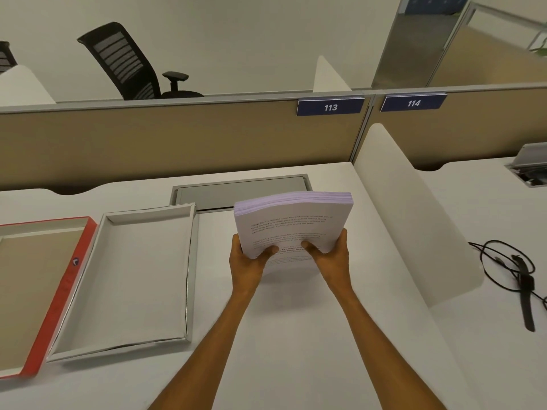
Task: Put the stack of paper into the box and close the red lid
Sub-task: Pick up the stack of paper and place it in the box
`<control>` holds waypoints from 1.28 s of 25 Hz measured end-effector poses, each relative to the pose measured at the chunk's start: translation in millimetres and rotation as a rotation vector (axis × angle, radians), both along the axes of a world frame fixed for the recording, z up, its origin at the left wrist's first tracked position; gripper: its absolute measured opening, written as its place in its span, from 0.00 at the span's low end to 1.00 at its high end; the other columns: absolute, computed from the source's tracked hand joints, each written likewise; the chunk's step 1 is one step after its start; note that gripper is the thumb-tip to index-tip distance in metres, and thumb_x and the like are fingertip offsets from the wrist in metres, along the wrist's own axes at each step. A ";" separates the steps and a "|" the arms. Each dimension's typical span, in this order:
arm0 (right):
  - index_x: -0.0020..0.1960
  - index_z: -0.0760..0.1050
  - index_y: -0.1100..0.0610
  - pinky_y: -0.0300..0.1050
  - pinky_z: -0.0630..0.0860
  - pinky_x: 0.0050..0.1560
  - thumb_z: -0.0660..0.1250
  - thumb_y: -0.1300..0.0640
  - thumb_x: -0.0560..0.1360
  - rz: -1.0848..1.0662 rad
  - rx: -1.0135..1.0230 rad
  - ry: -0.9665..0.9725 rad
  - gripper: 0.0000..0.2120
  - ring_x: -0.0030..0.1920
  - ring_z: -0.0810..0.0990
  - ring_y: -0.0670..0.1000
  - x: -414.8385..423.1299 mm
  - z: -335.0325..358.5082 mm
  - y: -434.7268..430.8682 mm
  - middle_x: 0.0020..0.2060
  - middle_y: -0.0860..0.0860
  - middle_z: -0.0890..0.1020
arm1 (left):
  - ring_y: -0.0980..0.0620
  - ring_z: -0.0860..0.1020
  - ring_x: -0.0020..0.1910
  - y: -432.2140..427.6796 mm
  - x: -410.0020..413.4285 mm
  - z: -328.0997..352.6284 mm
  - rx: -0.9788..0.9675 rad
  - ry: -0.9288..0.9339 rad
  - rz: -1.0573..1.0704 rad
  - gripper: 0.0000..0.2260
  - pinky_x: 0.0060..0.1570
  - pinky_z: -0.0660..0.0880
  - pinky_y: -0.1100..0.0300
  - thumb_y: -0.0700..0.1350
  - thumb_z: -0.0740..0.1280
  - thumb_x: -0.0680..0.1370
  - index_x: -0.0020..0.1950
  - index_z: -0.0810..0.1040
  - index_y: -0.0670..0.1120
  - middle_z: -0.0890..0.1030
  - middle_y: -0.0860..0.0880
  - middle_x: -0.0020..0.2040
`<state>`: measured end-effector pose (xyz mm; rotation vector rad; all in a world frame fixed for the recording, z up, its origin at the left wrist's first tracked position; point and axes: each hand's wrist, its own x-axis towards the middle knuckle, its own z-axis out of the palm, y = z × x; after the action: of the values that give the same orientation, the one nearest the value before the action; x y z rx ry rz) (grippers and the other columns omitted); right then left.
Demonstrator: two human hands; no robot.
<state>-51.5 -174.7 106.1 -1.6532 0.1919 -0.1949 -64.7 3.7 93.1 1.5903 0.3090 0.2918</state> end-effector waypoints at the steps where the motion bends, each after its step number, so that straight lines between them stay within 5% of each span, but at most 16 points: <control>1: 0.64 0.63 0.48 0.29 0.78 0.45 0.79 0.58 0.65 -0.005 -0.007 -0.004 0.35 0.53 0.77 0.42 0.3 0.7 0.0 0.52 0.38 0.75 | 0.48 0.80 0.55 0.1 0.1 0.0 0.007 0.006 -0.004 0.28 0.55 0.78 0.54 0.50 0.78 0.64 0.58 0.69 0.64 0.79 0.56 0.56; 9: 0.62 0.63 0.46 0.27 0.77 0.47 0.80 0.57 0.64 -0.051 -0.015 -0.016 0.35 0.53 0.77 0.41 1.0 -2.5 6.5 0.52 0.36 0.75 | 0.46 0.79 0.55 -0.1 2.7 -0.2 0.012 0.045 -0.002 0.29 0.57 0.78 0.50 0.49 0.78 0.64 0.60 0.69 0.62 0.79 0.53 0.57; 13: 0.61 0.62 0.49 0.31 0.79 0.45 0.79 0.59 0.65 -0.079 -0.005 -0.004 0.34 0.52 0.78 0.44 6.3 -3.0 12.9 0.52 0.39 0.75 | 0.46 0.81 0.54 -0.5 5.4 -2.8 -0.002 0.074 0.013 0.28 0.56 0.78 0.48 0.48 0.78 0.65 0.63 0.73 0.53 0.81 0.50 0.56; 21: 0.57 0.61 0.52 0.30 0.78 0.34 0.78 0.58 0.67 -0.108 -0.104 0.089 0.29 0.48 0.79 0.48 20.0 21.1 24.6 0.53 0.50 0.76 | 0.50 0.82 0.47 8.5 20.3 22.8 0.104 0.145 0.005 0.23 0.41 0.83 0.62 0.47 0.79 0.67 0.58 0.75 0.49 0.81 0.51 0.52; 26: 0.60 0.63 0.60 0.47 0.78 0.48 0.79 0.52 0.65 -0.118 -0.347 0.283 0.33 0.54 0.79 0.58 29.1 44.7 31.1 0.58 0.57 0.77 | 0.44 0.83 0.47 23.1 28.0 37.2 0.210 0.267 0.037 0.26 0.48 0.83 0.48 0.53 0.80 0.64 0.57 0.77 0.46 0.83 0.46 0.54; 32: 0.60 0.65 0.62 0.50 0.79 0.50 0.79 0.50 0.65 -0.052 -0.429 0.386 0.34 0.56 0.80 0.59 17.2 41.3 54.3 0.59 0.58 0.78 | 0.43 0.83 0.49 49.7 14.9 38.4 0.235 0.345 0.013 0.25 0.50 0.82 0.46 0.50 0.81 0.64 0.56 0.78 0.44 0.84 0.44 0.55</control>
<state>-34.3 -120.4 147.3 -2.1057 0.5135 0.0523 -49.8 53.4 131.5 1.8723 0.5677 0.0622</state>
